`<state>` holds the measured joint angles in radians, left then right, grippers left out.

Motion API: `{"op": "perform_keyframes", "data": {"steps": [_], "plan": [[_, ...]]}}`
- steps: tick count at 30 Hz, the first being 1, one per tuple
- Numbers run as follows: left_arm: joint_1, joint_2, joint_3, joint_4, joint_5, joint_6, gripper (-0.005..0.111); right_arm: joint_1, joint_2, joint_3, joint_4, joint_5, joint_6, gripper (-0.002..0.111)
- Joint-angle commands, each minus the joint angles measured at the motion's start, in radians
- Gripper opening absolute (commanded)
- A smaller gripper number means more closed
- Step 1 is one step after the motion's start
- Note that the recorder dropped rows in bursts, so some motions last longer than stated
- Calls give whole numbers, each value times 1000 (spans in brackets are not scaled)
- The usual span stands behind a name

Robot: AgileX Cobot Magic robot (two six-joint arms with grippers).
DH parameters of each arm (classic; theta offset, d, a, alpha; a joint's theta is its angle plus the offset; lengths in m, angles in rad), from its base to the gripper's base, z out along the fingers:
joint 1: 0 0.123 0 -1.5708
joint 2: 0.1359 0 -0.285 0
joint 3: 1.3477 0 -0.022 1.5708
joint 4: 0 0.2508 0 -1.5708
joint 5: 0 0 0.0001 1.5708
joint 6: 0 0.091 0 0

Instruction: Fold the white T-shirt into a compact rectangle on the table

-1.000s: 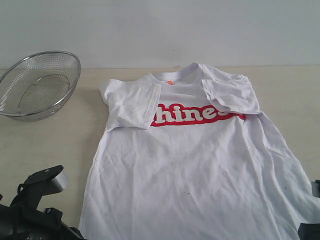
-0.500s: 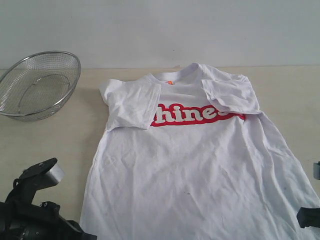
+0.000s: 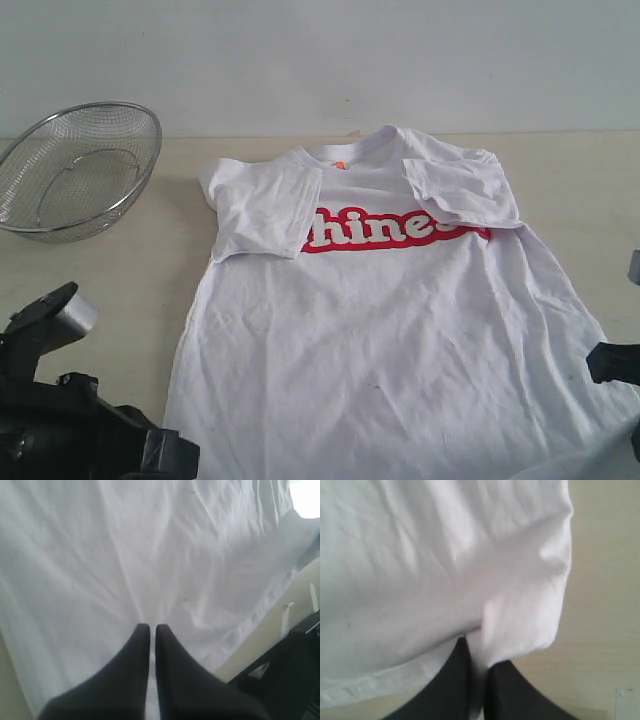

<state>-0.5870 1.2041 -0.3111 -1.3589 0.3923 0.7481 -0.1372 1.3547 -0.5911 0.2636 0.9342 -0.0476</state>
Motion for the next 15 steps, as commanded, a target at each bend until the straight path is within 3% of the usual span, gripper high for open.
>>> {"op": "perform_keyframes", "data": {"steps": [1,4,8,15], "plan": [[-4,2,0,278,103,-245,4,-5,-7,-9,5,14,-22,0],[-4,-16,30,458,66,-437,4,-5,-7,-9,37,5,-50,0],[-4,-53,39,441,162,-442,4,-5,-7,-9,75,-13,-70,0],[-4,-70,57,430,141,-442,4,-5,-7,-45,141,-44,-111,0]]}}
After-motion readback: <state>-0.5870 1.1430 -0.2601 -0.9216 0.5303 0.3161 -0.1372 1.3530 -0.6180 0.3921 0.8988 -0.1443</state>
